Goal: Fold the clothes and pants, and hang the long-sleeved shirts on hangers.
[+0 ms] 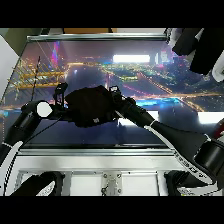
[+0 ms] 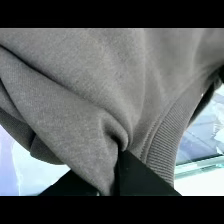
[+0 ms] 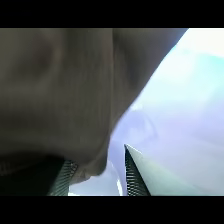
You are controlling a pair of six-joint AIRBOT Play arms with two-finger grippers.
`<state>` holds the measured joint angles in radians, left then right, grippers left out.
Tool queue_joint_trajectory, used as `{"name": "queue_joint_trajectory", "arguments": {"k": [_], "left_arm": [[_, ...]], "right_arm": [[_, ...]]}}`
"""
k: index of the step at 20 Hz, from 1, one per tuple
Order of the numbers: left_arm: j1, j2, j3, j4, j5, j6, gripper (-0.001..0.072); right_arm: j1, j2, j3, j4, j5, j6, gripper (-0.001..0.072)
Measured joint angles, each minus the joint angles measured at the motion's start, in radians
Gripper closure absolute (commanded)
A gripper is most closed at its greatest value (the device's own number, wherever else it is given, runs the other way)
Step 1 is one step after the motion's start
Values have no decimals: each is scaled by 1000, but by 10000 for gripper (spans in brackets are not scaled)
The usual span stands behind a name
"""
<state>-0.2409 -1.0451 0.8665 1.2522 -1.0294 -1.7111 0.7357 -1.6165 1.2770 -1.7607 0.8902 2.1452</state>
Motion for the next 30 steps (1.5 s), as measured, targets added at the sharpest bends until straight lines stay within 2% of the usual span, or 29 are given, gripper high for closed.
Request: {"name": "queue_joint_trajectory", "arguments": {"k": [5, 6, 7, 9, 11, 14, 16, 20, 24, 25, 26, 27, 30], "left_arm": [[0, 0, 0, -39, -12, 0, 691], [0, 0, 1, -50, -14, 0, 691], [0, 0, 5, -55, -22, 0, 691], [0, 0, 45, -66, -48, 1, 691], [-2, 0, 137, -71, -76, 1, 692], [-28, -2, 340, -85, -106, 13, 691], [-60, -12, 459, -91, -121, 19, 691], [-116, -48, 542, -94, -181, 27, 691], [-124, -66, 371, -98, -158, 30, 691], [-124, -73, 325, -98, -138, 31, 664], [-121, -84, 283, -98, -122, 36, 309], [-116, -96, 257, -93, -113, 39, -8], [-90, -122, 240, -88, -122, 47, -13]], "right_arm": [[-2, -16, 0, -34, -67, 58, 377], [-5, -16, 0, -39, -71, 63, 626], [-10, -16, 2, -45, -71, 62, 693], [-29, -1, 22, -61, -39, 11, 693], [-65, 40, 88, -76, 48, -93, 694], [-117, 136, 279, -91, 273, -252, 695], [-128, 213, 399, -100, 421, -301, 695], [-88, 345, 466, -99, 653, -268, 694], [-49, 401, 332, -50, 723, -204, 694], [-45, 403, 288, -32, 709, -193, 694], [-42, 401, 245, -18, 684, -182, 694], [-40, 394, 214, -10, 669, -174, 694], [-38, 375, 162, 11, 632, -150, 693]]}}
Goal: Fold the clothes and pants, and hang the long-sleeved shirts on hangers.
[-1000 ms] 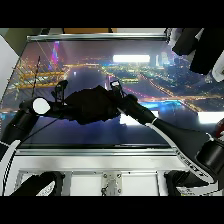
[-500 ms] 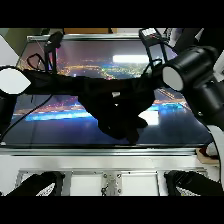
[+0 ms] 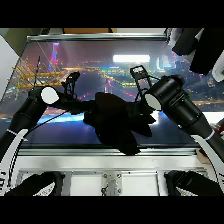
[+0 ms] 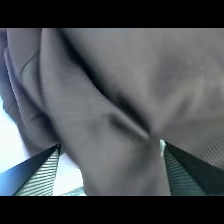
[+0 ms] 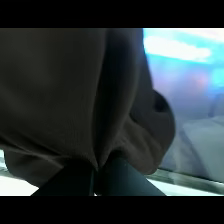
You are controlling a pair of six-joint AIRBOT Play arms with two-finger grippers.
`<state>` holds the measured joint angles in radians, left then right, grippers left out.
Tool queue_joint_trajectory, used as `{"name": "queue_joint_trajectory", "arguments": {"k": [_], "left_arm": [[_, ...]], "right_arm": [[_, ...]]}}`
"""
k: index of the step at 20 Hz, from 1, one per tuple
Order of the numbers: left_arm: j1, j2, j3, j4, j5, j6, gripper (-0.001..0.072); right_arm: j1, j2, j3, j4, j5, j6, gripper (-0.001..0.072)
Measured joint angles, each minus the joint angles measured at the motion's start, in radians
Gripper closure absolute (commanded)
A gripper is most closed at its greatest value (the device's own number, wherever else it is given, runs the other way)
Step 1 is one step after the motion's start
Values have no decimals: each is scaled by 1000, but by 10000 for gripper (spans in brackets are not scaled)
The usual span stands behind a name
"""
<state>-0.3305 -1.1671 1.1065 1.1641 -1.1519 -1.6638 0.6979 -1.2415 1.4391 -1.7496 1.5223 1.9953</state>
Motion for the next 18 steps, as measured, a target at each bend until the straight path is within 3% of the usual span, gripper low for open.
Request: {"name": "queue_joint_trajectory", "arguments": {"k": [4, 7, 11, 16, 17, 18], "left_arm": [[-13, 72, -23, -3, -15, -1, -13], [-101, 158, -108, 6, 18, -49, -13], [-297, 192, -209, 135, 93, -204, -13], [-449, 80, -202, 359, 124, -389, -13], [-456, 51, -185, 397, 118, -416, 43], [-458, 26, -169, 427, 112, -436, 151]], "right_arm": [[1, -8, -21, 19, -20, 28, 693], [1, -11, -26, 44, -27, 40, 693], [1, -11, -28, 64, -30, 48, 693], [2, -11, -29, 92, -30, 56, 693], [2, -11, -29, 98, -30, 58, 693], [3, -10, -29, 99, -30, 59, 693]]}}
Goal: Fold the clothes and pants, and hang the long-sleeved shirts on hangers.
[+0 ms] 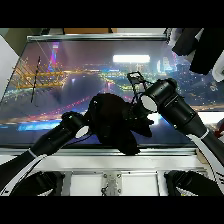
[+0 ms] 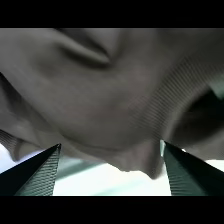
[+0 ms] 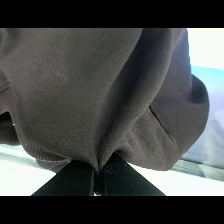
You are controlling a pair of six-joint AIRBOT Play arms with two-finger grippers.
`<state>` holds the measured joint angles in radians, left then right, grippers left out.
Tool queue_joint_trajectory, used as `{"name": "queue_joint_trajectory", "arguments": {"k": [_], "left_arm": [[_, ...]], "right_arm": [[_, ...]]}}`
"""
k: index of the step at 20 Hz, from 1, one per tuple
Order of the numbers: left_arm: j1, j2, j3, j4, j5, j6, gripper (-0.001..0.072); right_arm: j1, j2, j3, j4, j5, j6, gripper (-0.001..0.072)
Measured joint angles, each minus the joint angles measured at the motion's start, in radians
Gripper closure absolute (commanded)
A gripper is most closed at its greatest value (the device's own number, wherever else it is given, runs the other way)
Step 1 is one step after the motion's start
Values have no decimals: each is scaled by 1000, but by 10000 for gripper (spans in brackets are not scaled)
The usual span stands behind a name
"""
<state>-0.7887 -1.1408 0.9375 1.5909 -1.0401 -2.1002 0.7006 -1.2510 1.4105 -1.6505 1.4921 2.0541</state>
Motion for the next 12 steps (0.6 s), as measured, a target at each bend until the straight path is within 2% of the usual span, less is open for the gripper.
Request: {"name": "queue_joint_trajectory", "arguments": {"k": [1, 9, 11, 12], "left_arm": [[-1, -21, 13, 22, -5, -13, 225], [-13, -134, 42, 82, -26, -50, 230], [-11, -143, 44, 87, -22, -51, 685], [-5, -145, 44, 89, -21, -51, 691]], "right_arm": [[0, 2, 0, 6, 0, 0, 693], [-1, 9, 0, 13, 0, -24, 695], [-6, 10, 0, 18, 0, -46, 695], [-16, 10, 0, 27, 0, -63, 695]]}}
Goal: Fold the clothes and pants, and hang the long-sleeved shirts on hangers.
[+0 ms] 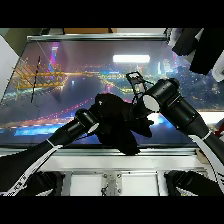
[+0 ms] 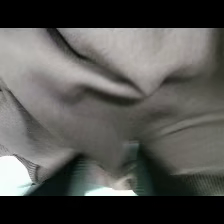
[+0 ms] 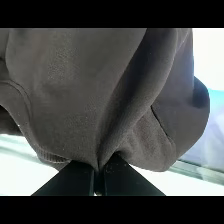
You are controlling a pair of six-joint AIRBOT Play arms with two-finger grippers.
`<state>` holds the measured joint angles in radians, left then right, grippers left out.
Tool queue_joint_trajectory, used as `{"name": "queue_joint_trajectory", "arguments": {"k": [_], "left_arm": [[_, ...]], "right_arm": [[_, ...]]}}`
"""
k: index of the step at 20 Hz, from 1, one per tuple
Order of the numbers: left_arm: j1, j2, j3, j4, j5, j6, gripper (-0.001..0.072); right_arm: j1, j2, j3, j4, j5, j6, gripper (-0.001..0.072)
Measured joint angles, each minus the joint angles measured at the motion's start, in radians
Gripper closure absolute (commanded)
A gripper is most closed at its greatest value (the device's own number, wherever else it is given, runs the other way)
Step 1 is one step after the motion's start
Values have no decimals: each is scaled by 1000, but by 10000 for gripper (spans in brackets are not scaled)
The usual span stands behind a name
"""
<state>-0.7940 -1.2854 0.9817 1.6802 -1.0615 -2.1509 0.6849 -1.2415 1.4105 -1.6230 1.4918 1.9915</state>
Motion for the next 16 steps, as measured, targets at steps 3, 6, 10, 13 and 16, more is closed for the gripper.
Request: {"name": "queue_joint_trajectory", "arguments": {"k": [3, 6, 10, 13, 16], "left_arm": [[25, 31, 0, -1, -5, 1, 691], [32, 122, 0, -18, -9, 5, 691], [0, 226, 0, -85, 6, 24, 691], [-17, 230, 7, -110, 14, 29, 691], [-22, 187, 54, -122, 18, 40, 691]], "right_arm": [[-66, -1, 0, 31, 0, -68, 694], [-168, -17, -4, 39, -16, -156, 692], [-267, -75, -27, 39, -95, -218, 689], [-294, -133, -40, 42, -165, -237, 221], [-304, -167, -43, 32, -209, -245, 58]]}}
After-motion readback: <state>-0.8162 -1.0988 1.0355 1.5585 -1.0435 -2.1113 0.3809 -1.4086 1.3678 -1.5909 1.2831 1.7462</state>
